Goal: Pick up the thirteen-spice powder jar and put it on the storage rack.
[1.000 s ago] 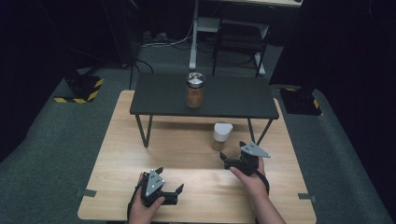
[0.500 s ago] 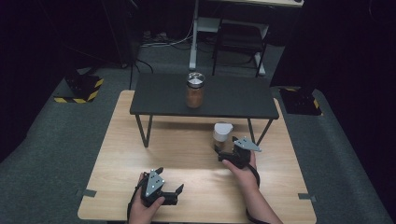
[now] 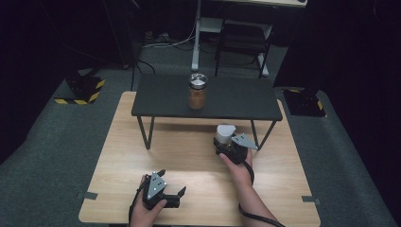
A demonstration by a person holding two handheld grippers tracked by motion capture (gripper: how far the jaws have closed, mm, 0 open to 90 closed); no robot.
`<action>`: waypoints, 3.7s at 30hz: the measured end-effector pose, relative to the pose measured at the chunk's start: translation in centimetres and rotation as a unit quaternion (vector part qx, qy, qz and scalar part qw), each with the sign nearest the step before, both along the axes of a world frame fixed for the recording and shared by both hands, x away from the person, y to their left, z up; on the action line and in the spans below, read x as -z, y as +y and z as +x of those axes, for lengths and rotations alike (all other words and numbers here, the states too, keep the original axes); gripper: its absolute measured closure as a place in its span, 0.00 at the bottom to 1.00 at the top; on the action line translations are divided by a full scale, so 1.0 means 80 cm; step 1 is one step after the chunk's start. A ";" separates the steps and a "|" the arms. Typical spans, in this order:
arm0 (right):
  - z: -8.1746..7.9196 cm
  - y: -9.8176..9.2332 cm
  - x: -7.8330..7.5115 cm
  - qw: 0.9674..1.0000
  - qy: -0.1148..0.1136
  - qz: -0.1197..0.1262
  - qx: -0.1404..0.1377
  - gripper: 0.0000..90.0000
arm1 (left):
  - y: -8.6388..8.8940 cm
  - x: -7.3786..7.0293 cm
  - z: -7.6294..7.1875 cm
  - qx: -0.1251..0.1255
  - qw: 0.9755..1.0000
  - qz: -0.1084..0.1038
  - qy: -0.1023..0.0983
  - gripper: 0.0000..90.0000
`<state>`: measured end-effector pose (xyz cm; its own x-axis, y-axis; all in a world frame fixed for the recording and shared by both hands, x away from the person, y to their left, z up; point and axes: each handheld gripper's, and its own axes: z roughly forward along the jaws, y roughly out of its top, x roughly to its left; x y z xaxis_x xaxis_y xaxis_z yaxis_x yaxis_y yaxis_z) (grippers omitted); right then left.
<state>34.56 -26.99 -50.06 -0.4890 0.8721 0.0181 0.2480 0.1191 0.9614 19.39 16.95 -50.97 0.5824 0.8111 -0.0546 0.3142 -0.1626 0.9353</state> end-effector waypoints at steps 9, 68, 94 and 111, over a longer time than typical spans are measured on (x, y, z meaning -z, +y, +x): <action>-0.003 0.004 -0.002 1.000 -0.006 0.010 0.006 0.31 | 0.002 0.001 0.000 0.001 1.000 -0.004 -0.001 0.01; -0.125 -0.064 -0.078 0.996 -0.063 0.039 -0.047 0.34 | 0.001 0.000 0.000 0.005 1.000 0.002 -0.003 0.01; -0.119 -0.042 -0.164 0.995 -0.087 0.029 -0.038 0.34 | 0.005 0.001 0.002 0.010 1.000 -0.004 0.000 0.01; -0.097 -0.029 -0.203 0.993 -0.114 0.031 -0.020 0.34 | 0.005 0.001 0.002 0.010 1.000 -0.006 -0.001 0.01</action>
<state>26.80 -29.31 -33.81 -0.5204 0.8528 -0.0437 0.0196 0.0632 0.9978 19.53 17.39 -51.08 0.5983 0.7987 -0.0638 0.3097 -0.1571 0.9378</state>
